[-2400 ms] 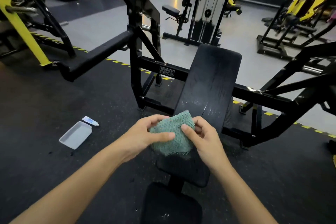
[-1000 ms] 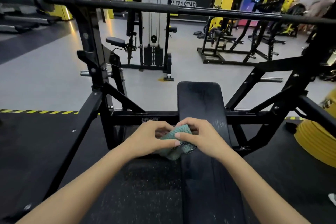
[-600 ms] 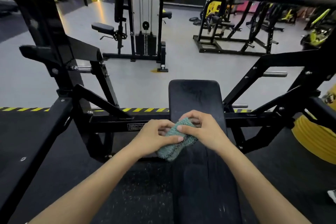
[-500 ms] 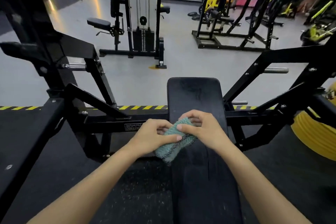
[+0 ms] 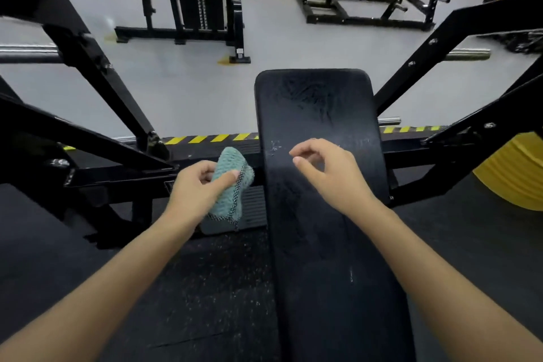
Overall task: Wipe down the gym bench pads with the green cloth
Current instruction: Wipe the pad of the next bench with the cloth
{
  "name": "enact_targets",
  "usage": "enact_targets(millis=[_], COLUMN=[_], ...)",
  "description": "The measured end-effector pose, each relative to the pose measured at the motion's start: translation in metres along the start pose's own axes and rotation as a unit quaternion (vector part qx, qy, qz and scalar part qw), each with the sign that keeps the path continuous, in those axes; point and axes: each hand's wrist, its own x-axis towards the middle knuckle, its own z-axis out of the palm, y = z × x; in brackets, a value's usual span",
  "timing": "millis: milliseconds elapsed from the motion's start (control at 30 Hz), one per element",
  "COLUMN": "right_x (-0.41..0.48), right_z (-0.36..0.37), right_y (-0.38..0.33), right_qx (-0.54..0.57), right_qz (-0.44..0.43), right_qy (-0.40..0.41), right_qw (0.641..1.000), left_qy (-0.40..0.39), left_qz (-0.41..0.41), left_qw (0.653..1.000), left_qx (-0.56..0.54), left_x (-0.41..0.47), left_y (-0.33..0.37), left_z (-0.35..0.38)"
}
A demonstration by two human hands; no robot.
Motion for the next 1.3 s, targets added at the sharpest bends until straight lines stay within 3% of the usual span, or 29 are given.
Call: enact_targets(millis=[133,300,600,833,1033,1300], right_x=[0.023,0.067,0.147,0.148,0.148,0.148], right_z=[0.023,0.038,0.034,0.05,0.05,0.051], right_y=[0.035,0.074,0.109,0.122,0.121,0.122], right_qx=[-0.104,-0.226,-0.34,-0.371,-0.368,-0.365], right_qz=[-0.076,-0.186,-0.197,-0.203,-0.204,-0.206], right_qy=[0.009,-0.007,-0.024,0.036,0.046,0.05], right_qw=[0.992,0.956,0.919,0.905,0.906,0.906], left_qy=[0.044,0.078,0.141,0.126,0.158,0.019], left_qz=[-0.012,-0.007,0.012,0.125,0.163,0.173], left_qw=[0.997,0.992,0.974,0.98,0.97,0.966], left_qx=[-0.056,-0.102,-0.179,-0.088,-0.085,-0.192], left_x=[0.028,0.062,0.131,0.188,0.215,0.22], left_y=[-0.021,-0.031,-0.011,0.001,0.011,-0.001], left_z=[0.006,0.016,0.042,0.067,0.077,0.09])
